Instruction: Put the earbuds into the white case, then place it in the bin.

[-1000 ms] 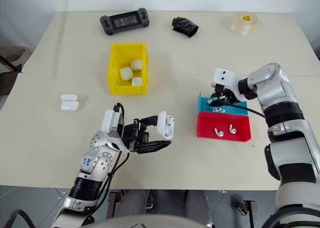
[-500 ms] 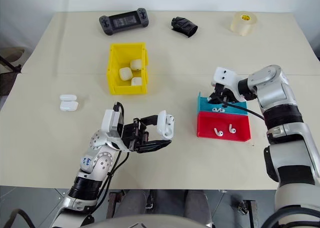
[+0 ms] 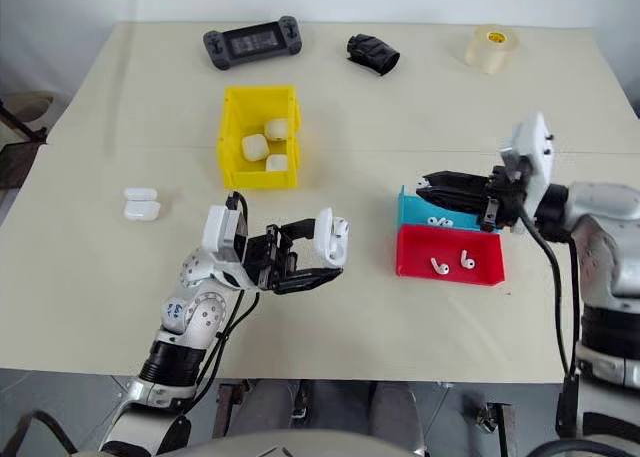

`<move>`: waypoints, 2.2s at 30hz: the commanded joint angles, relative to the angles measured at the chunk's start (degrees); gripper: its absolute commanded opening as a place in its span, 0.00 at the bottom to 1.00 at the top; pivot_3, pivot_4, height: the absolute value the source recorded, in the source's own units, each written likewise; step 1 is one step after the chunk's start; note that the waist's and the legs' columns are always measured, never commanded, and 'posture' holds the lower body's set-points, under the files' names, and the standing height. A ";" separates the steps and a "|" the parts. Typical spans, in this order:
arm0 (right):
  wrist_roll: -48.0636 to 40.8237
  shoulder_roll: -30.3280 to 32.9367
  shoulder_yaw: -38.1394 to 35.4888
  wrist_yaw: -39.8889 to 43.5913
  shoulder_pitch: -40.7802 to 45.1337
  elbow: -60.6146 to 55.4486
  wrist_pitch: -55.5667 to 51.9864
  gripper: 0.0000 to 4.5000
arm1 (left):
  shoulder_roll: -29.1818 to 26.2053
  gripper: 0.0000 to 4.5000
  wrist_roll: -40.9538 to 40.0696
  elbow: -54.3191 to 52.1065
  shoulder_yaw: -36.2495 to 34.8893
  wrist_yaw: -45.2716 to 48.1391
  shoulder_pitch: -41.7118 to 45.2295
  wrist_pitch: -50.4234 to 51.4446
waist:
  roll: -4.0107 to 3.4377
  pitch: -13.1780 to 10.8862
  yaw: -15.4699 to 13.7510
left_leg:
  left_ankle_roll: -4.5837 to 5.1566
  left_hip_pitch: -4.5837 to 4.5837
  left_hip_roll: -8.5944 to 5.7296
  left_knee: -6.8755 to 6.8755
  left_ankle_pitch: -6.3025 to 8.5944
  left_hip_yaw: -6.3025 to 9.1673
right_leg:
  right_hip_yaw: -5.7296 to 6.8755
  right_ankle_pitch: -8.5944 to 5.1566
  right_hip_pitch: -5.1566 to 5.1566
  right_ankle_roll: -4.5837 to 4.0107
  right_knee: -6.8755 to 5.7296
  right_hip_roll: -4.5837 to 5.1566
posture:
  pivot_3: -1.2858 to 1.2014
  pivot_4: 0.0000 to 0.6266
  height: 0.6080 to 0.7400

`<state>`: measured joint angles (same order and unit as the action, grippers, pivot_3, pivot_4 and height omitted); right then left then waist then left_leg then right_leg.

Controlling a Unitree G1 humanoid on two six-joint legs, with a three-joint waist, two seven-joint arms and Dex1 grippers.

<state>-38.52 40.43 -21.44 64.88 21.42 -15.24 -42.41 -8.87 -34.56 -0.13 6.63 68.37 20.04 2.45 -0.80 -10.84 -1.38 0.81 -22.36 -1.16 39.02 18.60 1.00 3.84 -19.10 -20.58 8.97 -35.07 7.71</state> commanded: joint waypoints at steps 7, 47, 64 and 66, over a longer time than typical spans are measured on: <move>-19.05 -13.87 -5.72 -20.71 -16.70 -23.12 -0.70 0.11 | 1.63 0.62 -0.45 2.21 -0.45 1.58 2.36 -1.29 | 0.00 0.00 -0.07 | -0.02 0.03 -0.06 -0.03 0.00 -0.02 | -0.16 0.02 -0.01 0.01 -0.03 0.04 | 0.52 0.24 1.00; -31.57 -18.46 15.45 -36.79 -24.23 -26.55 11.26 0.11 | 5.21 0.62 0.04 4.01 -0.80 0.06 5.18 -1.09 | 0.00 0.01 0.02 | 0.03 0.05 -0.05 -0.05 0.01 -0.01 | -0.22 0.03 -0.02 0.04 -0.01 -0.05 | 0.52 0.24 1.00; -27.16 -16.70 17.04 -35.56 -27.29 -25.65 12.01 0.11 | 5.83 0.62 -0.63 4.20 -2.34 -1.26 5.99 -1.13 | 0.00 0.00 0.00 | 0.03 0.05 -0.06 -0.05 0.01 -0.01 | -0.22 0.03 -0.02 0.04 0.00 -0.05 | 0.52 0.24 1.00; -27.17 -16.40 16.82 -35.31 -28.01 -25.73 12.19 0.11 | 6.03 0.62 -0.80 4.22 -2.59 -1.74 6.07 -1.01 | 0.00 0.00 0.00 | 0.03 0.05 -0.06 -0.05 0.01 -0.01 | -0.22 0.03 -0.02 0.04 0.01 -0.05 | 0.52 0.24 1.00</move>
<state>-66.64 22.71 -5.35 29.18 -4.56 -41.28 -28.89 -4.23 -33.45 5.75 5.62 68.17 24.55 2.15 -0.80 -10.83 -1.38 0.83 -22.31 -1.22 38.97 18.62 0.99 3.62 -19.07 -20.60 9.01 -35.06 7.66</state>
